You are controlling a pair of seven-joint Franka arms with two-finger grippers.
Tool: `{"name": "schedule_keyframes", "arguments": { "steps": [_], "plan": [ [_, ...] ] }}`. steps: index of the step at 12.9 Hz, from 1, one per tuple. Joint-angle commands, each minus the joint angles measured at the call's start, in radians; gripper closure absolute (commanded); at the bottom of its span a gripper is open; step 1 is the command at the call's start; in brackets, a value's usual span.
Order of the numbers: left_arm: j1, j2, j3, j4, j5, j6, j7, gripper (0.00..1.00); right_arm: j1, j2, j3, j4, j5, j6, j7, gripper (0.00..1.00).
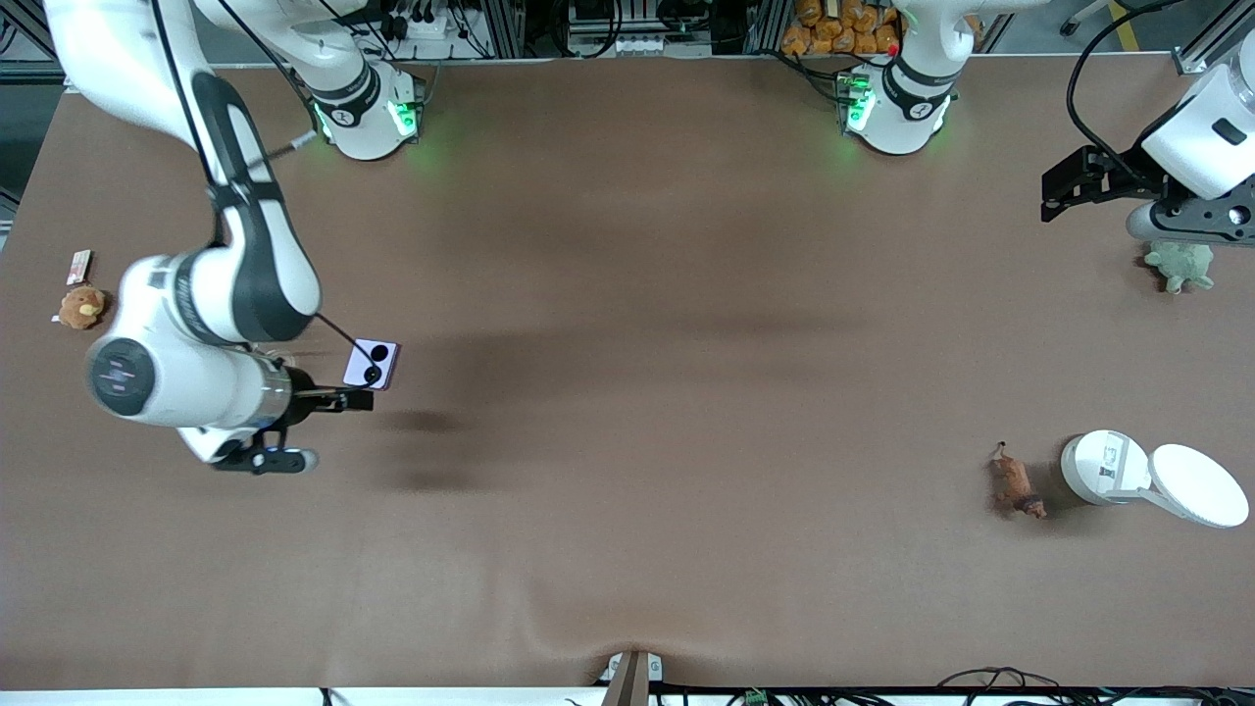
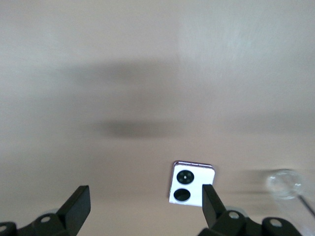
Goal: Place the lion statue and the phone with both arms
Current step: 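Lower the phone beside the glass cup and open the right gripper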
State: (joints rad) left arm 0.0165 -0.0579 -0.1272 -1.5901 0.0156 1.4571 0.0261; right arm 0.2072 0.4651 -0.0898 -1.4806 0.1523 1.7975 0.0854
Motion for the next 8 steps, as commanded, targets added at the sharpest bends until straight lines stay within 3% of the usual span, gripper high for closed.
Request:
{"name": "schedule_keyframes", "arguments": {
  "steps": [1,3,8],
  "plan": [
    [0.006,0.003,-0.008,0.016,0.018,-0.011,-0.005,0.0,-0.032,0.006,0.001,0.249,-0.023,-0.177,-0.009,0.0],
    [0.006,0.001,-0.009,0.016,0.018,-0.011,-0.005,0.0,-0.083,-0.028,0.016,0.333,0.006,-0.269,-0.009,0.0],
    [0.008,0.003,-0.008,0.015,0.017,-0.009,-0.005,0.0,-0.172,-0.208,0.038,0.348,0.009,-0.476,-0.004,0.0]
  ]
}}
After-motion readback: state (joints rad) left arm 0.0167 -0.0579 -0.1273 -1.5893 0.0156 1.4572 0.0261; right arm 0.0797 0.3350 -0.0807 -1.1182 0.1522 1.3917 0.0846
